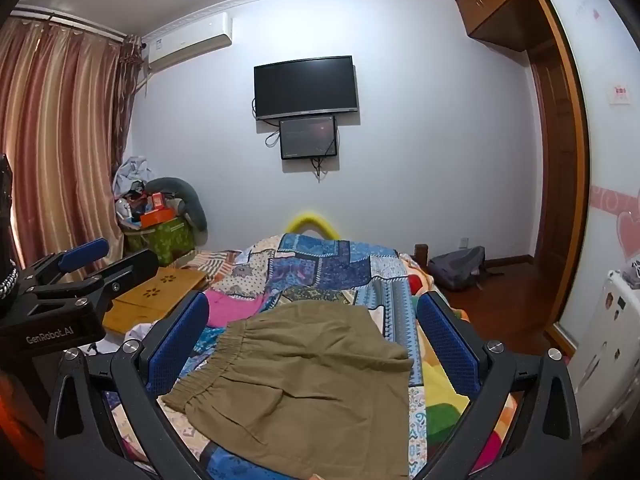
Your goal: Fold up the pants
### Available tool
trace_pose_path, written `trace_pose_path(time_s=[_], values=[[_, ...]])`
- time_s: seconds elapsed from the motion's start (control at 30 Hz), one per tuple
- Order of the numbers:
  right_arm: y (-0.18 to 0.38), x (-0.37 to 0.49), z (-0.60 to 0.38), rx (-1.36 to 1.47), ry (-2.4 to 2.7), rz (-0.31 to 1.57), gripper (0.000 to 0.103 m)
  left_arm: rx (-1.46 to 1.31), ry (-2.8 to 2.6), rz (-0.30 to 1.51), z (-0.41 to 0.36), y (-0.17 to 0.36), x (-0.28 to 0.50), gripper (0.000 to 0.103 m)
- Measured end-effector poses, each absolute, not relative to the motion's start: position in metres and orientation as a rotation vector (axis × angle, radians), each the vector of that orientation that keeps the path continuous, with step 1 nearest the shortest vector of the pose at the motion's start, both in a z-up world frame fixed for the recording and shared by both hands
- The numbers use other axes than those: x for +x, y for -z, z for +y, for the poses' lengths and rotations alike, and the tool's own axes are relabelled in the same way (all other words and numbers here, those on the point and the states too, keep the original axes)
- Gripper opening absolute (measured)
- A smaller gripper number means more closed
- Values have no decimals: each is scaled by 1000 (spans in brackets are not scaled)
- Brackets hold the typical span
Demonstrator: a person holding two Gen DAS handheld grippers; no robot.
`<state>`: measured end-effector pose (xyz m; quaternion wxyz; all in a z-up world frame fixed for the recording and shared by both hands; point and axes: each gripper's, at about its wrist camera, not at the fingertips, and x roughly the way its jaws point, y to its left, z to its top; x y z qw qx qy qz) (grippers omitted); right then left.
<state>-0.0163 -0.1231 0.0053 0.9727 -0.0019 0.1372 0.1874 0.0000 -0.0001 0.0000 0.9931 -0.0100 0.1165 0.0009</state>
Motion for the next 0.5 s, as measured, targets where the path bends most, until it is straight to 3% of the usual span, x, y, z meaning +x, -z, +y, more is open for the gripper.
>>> trace_pose_path(time_s=[0.5], values=[[-6, -17, -123, 0, -377, 272, 103, -15, -1, 229, -2, 1, 4, 103]])
